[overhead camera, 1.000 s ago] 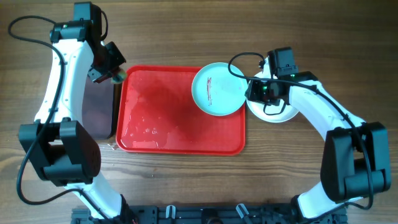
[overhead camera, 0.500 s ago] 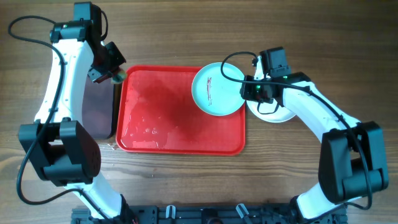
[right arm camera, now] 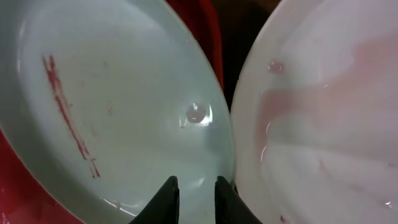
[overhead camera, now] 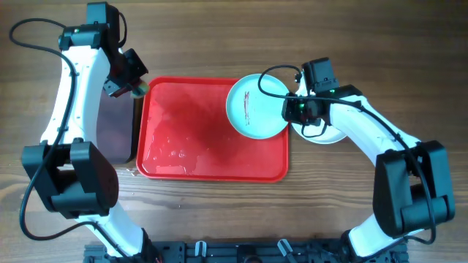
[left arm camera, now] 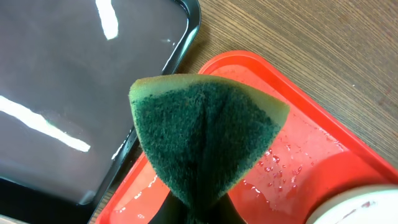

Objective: Clean dirty plates on tray and stack at the side
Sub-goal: 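Drag the teal plate with the right gripper toward the tray center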

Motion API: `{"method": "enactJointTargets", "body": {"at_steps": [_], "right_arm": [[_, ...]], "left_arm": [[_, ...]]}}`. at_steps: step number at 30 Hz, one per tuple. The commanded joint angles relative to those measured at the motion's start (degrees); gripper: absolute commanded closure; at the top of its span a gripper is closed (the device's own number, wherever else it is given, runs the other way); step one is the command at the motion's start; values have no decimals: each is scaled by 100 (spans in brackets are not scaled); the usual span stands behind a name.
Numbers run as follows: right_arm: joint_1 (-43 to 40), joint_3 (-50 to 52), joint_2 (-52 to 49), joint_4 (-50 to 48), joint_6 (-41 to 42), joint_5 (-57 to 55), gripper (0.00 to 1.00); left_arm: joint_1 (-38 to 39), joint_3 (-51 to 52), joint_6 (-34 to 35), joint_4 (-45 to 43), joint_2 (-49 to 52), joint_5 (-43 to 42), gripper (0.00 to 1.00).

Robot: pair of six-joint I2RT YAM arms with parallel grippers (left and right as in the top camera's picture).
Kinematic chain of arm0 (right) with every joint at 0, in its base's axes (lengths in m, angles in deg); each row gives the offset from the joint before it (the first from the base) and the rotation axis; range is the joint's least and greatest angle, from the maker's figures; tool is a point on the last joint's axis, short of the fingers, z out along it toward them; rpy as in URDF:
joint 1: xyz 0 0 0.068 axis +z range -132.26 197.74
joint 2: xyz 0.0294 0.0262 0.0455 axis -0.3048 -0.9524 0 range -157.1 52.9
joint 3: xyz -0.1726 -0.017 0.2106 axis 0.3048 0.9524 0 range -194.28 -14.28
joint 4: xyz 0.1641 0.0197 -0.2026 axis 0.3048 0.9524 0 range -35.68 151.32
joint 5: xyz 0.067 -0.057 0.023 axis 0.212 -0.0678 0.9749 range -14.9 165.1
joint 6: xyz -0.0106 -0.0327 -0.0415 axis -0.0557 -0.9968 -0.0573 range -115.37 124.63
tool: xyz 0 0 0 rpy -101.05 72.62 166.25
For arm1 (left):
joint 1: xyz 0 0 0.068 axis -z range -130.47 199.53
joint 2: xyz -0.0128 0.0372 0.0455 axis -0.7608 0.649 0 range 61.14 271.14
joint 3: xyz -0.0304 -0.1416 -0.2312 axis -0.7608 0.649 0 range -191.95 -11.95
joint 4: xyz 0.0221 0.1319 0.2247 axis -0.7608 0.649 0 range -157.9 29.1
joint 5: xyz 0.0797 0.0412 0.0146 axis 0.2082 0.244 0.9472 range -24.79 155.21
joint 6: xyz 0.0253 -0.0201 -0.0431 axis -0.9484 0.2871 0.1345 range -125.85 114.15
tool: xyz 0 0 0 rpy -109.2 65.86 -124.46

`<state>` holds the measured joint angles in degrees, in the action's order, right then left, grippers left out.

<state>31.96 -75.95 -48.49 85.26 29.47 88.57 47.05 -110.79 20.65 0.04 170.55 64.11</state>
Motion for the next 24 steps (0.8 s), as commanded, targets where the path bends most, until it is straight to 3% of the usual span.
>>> {"method": "enactJointTargets", "body": {"at_steps": [1, 11, 24], "right_arm": [[103, -31, -157, 173, -72, -59, 75], [409, -31, -177, 542, -555, 160, 75], [1606, -33, -177, 1377, -1095, 94, 74]], "left_arm": [[0, 28, 76, -20, -63, 98, 96], [0, 28, 76, -13, -63, 98, 96], [0, 28, 76, -13, -63, 98, 96]]}}
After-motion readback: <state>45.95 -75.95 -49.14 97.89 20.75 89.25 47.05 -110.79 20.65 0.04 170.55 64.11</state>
